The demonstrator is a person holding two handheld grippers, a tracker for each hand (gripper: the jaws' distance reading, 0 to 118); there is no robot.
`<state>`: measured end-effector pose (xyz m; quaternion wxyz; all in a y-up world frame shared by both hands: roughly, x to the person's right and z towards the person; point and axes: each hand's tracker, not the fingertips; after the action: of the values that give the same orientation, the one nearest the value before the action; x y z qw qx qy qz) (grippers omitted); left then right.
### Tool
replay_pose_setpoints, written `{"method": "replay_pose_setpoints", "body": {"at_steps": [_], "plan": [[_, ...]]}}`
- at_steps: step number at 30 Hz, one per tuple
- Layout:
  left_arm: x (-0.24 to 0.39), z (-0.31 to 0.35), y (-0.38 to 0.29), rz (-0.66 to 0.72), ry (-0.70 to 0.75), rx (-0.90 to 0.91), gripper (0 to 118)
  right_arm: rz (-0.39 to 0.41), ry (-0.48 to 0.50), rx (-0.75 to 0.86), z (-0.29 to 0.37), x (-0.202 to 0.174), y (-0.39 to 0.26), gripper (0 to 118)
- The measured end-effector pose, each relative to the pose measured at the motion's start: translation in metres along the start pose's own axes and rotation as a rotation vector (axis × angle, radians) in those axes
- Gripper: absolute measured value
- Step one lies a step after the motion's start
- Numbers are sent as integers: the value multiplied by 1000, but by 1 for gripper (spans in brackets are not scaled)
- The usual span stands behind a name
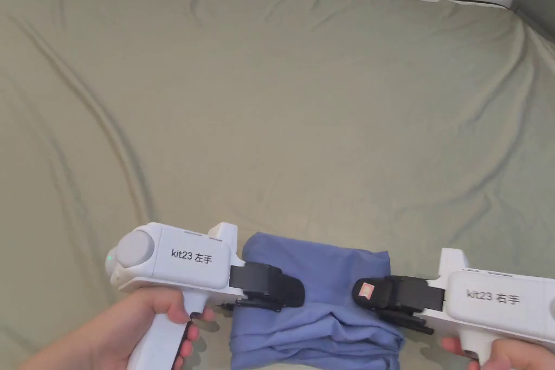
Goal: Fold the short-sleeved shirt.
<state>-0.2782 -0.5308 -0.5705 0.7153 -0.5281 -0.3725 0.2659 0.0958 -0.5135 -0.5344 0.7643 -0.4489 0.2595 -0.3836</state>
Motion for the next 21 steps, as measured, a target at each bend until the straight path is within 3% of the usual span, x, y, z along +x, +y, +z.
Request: {"method": "replay_pose_setpoints", "body": {"at_steps": [3, 9, 16, 21], "plan": [[15, 36, 9, -69, 93, -17, 24, 97, 31, 75, 21, -25, 5, 0], [23, 148, 28, -243, 422, 19, 24, 285, 28, 173, 50, -84, 8, 0], [-52, 263, 59, -152, 738, -26, 23, 348, 66, 206, 50, -125, -6, 0], [-111, 308, 69, -39, 930, -42, 24, 389, 48, 181, 37, -144, -11, 0]]}}
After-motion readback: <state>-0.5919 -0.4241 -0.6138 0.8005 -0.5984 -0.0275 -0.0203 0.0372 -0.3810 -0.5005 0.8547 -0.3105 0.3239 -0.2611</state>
